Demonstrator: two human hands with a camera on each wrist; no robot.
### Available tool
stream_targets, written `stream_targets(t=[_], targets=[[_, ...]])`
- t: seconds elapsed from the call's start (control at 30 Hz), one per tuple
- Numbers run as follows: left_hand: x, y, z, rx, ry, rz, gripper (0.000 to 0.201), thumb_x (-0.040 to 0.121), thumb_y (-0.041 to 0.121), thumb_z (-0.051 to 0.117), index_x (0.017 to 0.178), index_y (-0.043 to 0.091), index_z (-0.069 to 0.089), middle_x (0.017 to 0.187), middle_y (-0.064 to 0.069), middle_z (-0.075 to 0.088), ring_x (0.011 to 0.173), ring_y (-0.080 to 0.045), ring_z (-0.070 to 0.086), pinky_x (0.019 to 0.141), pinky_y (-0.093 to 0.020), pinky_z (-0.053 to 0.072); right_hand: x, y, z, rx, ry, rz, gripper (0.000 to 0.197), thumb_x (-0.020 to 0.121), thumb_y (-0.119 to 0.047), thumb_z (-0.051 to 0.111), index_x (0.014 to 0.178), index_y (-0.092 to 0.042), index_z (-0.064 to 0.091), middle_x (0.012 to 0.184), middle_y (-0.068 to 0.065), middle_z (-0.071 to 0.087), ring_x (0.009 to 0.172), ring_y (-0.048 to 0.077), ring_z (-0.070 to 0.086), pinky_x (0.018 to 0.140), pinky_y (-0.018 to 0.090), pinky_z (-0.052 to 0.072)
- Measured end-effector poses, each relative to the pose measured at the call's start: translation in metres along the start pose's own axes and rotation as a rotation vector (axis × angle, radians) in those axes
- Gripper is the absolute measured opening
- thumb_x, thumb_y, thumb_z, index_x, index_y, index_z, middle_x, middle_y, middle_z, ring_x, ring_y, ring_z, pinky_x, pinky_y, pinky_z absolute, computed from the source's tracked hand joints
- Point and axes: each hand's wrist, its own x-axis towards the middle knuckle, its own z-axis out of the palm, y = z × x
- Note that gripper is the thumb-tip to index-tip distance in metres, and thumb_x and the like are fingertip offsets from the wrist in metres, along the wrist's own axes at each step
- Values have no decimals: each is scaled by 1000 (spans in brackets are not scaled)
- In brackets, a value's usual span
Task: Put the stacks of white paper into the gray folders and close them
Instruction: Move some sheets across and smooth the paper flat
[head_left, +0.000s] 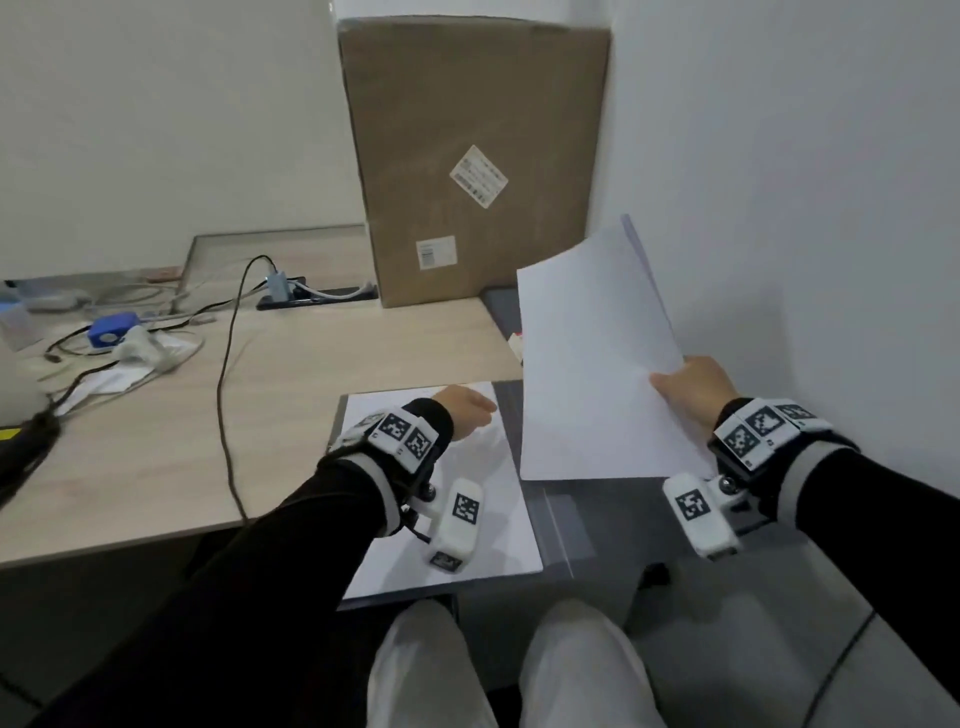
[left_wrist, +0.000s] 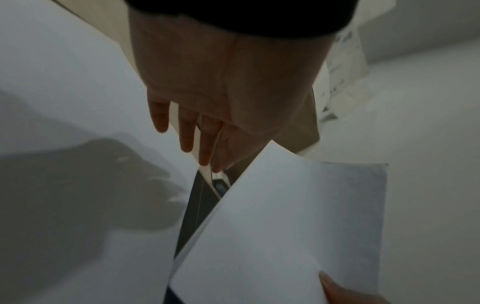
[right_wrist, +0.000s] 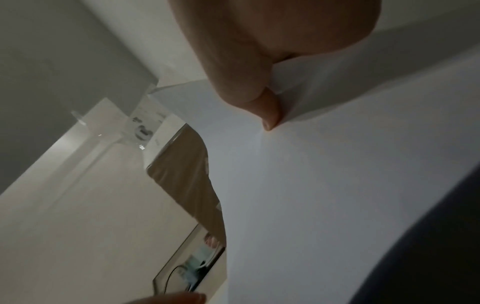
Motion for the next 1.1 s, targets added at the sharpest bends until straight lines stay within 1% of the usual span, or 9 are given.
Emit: stream_targets(t=[0.1,0.2,0.27,0.33,0.53,0.7,0.83,0.93,1.1], targets=[[1,10,26,339,-170,31,49,98,19,41,146,13,35,154,-7,32,140,-23,34,110,-27,30,-4,27,-17,-13,8,83,27,91,-11,56,110,7,62,119,25,63,108,35,60,90,36,46],[7,10,39,535,-291,19,57,98,32,40,150,20,22,156,-13,23,143,-26,28,114,-31,24,-4,43,-26,-42,-9,141,13,91,-10,55,81,-1,56,94,19,62,87,28,58,72,27,41],[10,1,40,611,-299,9,64,95,42,42,151,27,17,157,-10,16,145,-28,22,117,-36,20,-5,46,-23,-38,-44,167,18,92,-9,54,75,-5,51,77,9,55,70,23,53,61,20,42],[10,-9,38,658,-279,1,70,91,48,44,151,31,12,159,-4,11,147,-28,15,119,-40,16,-6,47,-16,-61,-83,173,23,92,-13,55,70,-11,49,82,9,53,75,22,51,67,21,44],[6,-45,1,588,-297,-8,74,90,39,55,151,30,14,160,1,6,149,-20,9,119,-36,12,-4,30,24,-57,-215,172,7,89,-19,60,87,-13,57,106,17,57,92,24,52,96,38,46],[5,-86,-38,543,-267,-80,74,88,37,58,150,35,16,161,7,-1,149,-16,6,120,-34,9,-1,6,61,-32,-312,165,41,89,-20,61,122,2,58,128,22,59,120,36,56,100,41,46],[1,-109,-61,391,-219,-119,68,88,33,60,148,31,27,161,7,7,149,-15,10,121,-32,8,-2,-13,83,-2,-381,149,42,89,-20,60,124,2,56,130,21,58,122,36,54,104,42,45],[4,-108,-69,128,-65,-124,50,94,34,50,141,18,45,153,-1,36,141,-19,33,117,-31,19,8,-16,95,46,-449,139,49,86,-23,64,126,3,55,128,18,59,120,36,56,105,46,44],[18,-63,-58,-659,111,-201,28,99,33,39,108,13,55,101,-5,61,86,-21,56,79,-32,43,6,-20,93,236,-526,202,39,90,-9,59,126,5,53,126,17,62,118,35,57,107,48,40]])
